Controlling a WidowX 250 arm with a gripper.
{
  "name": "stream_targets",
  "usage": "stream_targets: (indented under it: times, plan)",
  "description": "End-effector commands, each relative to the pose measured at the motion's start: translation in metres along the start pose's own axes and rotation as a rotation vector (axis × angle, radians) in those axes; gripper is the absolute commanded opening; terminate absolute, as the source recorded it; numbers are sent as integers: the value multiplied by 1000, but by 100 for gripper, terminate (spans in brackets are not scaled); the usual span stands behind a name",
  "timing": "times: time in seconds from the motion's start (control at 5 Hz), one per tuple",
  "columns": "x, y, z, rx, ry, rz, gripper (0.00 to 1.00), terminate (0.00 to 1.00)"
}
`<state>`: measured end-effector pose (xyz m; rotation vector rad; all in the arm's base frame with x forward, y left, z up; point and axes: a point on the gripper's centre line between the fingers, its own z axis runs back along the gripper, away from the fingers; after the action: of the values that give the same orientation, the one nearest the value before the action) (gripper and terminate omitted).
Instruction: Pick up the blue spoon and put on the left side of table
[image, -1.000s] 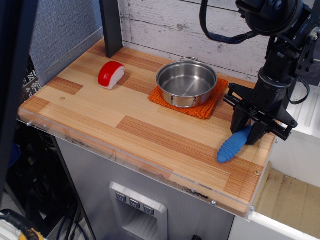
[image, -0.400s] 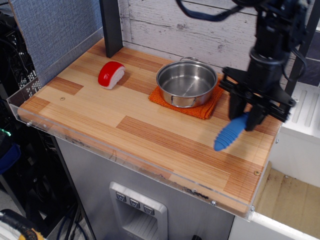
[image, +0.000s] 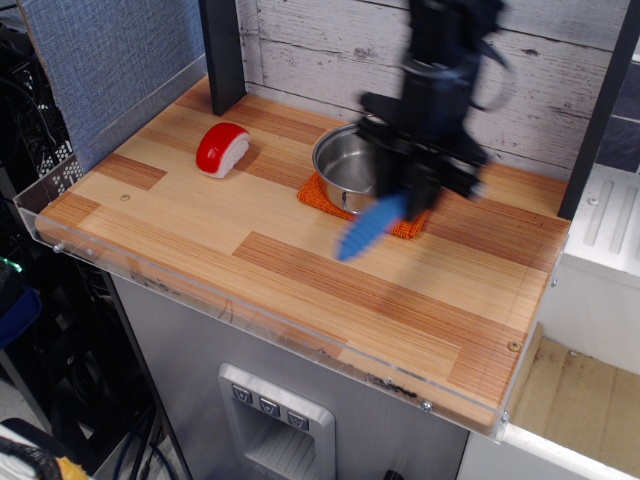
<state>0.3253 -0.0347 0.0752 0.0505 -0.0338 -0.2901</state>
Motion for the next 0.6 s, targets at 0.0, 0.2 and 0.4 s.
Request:
stream_targets:
  times: [0.0, 0.2, 0.4]
  plan:
    - [-32, 75, 12, -3, -39, 54, 0, 0]
    - [-40, 111, 8, 3, -17, 76, 0, 0]
    - [-45, 141, 4, -7, -12, 103, 0, 0]
